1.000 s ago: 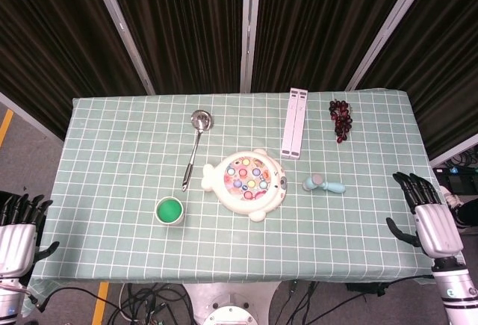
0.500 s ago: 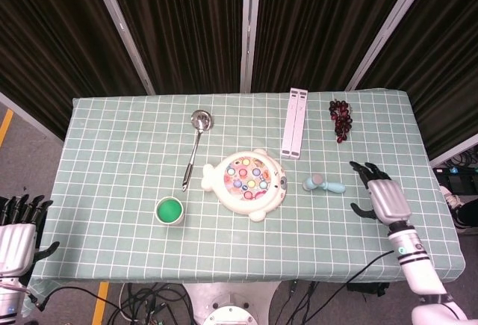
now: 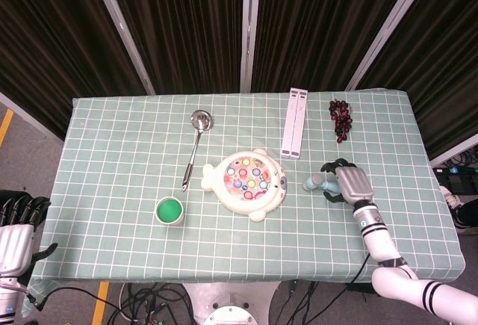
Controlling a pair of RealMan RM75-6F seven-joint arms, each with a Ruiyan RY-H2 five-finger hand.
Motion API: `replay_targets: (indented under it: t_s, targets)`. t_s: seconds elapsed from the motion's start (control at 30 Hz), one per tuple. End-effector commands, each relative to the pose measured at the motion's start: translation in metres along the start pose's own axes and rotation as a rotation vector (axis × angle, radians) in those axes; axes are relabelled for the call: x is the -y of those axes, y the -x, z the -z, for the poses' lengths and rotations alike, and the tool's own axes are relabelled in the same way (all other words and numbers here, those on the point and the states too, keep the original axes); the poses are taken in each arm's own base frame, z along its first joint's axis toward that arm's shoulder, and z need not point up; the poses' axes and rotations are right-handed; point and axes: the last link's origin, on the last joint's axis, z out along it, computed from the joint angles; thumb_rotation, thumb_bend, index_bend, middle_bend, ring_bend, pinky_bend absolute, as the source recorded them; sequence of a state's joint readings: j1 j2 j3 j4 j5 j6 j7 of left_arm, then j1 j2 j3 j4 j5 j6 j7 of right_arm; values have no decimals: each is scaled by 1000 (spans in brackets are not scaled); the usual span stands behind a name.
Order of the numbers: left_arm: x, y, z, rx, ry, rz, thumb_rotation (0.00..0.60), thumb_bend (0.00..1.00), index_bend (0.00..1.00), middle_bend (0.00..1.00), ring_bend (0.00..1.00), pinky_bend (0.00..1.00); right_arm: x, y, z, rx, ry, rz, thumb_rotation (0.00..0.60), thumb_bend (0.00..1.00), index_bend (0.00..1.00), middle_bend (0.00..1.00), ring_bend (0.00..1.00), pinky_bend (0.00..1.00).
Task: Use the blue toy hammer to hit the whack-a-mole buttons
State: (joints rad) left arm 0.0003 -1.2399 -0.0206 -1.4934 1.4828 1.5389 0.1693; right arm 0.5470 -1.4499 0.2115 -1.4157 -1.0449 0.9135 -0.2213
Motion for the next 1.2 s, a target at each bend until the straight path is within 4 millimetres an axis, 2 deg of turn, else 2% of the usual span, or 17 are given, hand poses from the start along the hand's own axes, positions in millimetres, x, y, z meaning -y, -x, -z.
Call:
replay_targets:
  t_s: [0.03, 0.2, 0.37, 0.73, 1.2]
  targets:
    - [0, 1, 0, 4, 0, 5, 600, 0, 192, 147, 68, 5, 2, 4, -3, 11, 2, -7, 600, 185, 335, 336, 163, 244]
    - [2, 3, 0, 5, 1, 9, 600, 0, 192, 147, 68, 5, 4, 9, -9, 18, 10, -12, 600, 212, 349, 348, 186, 256]
    - [3, 3, 1, 5, -2, 11, 600, 0, 192, 148, 68, 5, 3, 14, -13, 25, 18, -16, 600, 238, 368, 368, 222, 307]
    - [5, 3, 1, 6, -5, 8, 600, 0, 192, 148, 68, 5, 1, 21, -16, 35, 17, -38, 600, 255, 383, 413, 280, 369]
    - [6, 4, 3, 13, -12, 10, 600, 0, 192, 147, 67, 5, 0, 21, -15, 34, 2, -44, 600, 271, 387, 442, 340, 402]
